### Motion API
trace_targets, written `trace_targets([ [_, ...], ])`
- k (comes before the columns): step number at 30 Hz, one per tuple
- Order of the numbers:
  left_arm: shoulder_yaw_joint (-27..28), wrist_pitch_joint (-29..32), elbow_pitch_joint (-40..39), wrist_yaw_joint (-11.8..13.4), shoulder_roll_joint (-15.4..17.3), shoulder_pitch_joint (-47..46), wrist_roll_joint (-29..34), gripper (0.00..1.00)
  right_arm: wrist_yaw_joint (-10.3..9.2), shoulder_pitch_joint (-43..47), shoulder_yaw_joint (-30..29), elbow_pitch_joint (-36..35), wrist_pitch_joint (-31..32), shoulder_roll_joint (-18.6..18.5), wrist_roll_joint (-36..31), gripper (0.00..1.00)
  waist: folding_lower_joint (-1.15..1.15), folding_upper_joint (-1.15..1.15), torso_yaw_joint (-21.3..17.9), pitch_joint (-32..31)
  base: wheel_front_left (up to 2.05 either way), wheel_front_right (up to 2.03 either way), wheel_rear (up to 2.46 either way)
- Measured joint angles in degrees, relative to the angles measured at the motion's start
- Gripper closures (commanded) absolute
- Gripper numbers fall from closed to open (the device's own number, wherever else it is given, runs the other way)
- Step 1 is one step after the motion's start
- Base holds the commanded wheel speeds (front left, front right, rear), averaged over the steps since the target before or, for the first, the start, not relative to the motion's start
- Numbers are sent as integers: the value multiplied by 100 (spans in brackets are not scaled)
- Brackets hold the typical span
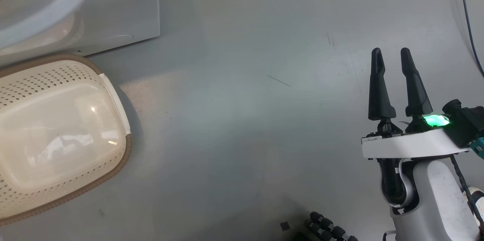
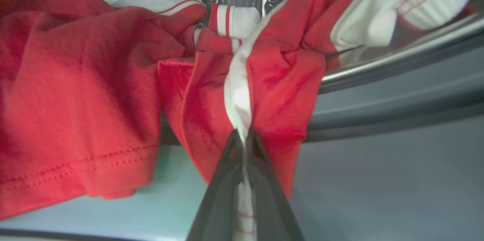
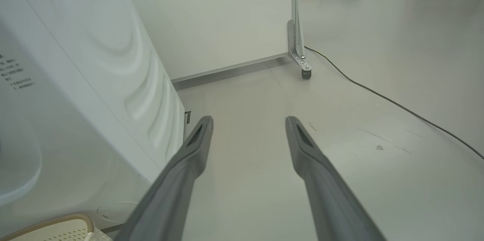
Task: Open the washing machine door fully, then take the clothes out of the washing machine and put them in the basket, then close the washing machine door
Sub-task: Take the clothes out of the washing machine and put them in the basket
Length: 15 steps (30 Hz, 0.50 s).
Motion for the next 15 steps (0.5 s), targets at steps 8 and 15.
trace_targets([
  [8,-32,-145,114,-71,0,-60,0,100,0,-40,-18,4,0,0,0,0,-1,0,40,-21,0,0,0],
  [15,-76,-497,180,-194,-148,-66,0,100,0,-66,-104,19,0,0,-19,0,0,0,119,-116,0,0,0],
])
